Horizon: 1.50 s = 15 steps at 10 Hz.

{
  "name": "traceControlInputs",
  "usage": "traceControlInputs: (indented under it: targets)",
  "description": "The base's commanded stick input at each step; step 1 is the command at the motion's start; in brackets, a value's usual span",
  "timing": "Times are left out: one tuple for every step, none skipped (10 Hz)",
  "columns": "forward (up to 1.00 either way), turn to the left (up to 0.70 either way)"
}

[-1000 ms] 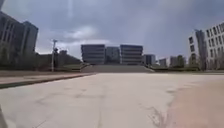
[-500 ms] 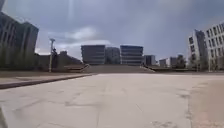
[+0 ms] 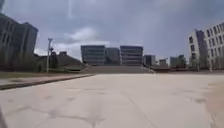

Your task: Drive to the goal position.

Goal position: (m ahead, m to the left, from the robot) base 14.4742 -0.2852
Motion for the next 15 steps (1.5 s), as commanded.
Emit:
traceControlInputs:
  targets:
    - [1.00,0.32]
    - [1.00,0.06]
    - [1.00,0.00]
    - [1.00,0.00]
    - [1.00,0.00]
    - [1.00,0.00]
    - [1.00,0.00]
    - [1.00,0.00]
    - [1.00,0.00]
    - [1.00,0.00]
    - [1.00,0.00]
    - [1.00,0.00]
    - [1.00,0.00]
    - [1.00,0.00]
    - [1.00,0.00]
